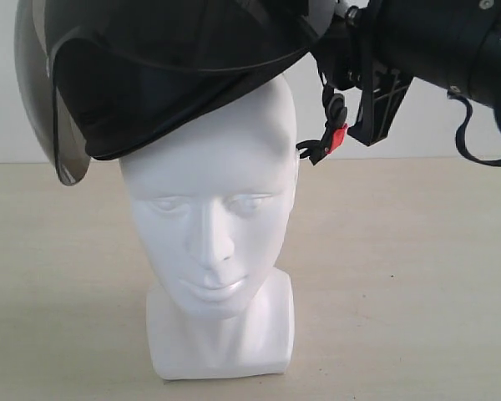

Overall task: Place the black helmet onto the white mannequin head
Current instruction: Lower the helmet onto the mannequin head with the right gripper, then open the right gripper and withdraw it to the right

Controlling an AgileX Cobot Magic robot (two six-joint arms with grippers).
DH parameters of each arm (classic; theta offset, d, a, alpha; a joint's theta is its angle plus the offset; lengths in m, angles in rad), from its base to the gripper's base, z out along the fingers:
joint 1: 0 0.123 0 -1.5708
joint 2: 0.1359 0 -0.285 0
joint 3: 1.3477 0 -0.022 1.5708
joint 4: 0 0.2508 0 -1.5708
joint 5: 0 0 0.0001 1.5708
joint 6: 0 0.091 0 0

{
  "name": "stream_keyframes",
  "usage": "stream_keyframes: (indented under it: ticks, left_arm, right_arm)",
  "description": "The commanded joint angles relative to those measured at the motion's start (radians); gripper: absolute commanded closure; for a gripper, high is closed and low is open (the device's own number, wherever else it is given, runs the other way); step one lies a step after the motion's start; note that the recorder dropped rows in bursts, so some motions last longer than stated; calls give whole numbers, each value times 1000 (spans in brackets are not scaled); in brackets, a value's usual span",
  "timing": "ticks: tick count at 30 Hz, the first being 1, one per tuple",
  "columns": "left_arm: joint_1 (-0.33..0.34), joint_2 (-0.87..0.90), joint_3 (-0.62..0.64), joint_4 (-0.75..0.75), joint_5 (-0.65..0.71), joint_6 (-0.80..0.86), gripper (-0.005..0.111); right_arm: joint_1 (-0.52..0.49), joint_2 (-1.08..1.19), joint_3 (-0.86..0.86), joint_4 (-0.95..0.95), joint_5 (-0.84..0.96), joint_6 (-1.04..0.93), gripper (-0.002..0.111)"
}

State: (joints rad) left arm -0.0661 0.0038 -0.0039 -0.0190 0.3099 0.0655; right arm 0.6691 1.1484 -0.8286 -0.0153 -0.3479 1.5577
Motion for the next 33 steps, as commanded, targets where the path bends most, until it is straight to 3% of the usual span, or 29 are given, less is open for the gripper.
stream_keyframes:
  ticks: [1, 12, 33]
  left_arm:
    - [-4, -4, 4, 0, -3, 6, 102]
    - [-4, -4, 4, 0, -3, 6, 102]
    - [-4, -4, 4, 0, -3, 6, 102]
  right_arm:
    - [-12, -9, 3, -42, 152, -110, 108]
    - [-12, -9, 3, -46, 391, -209, 108]
    - [-10, -60, 3, -46, 518, -324, 108]
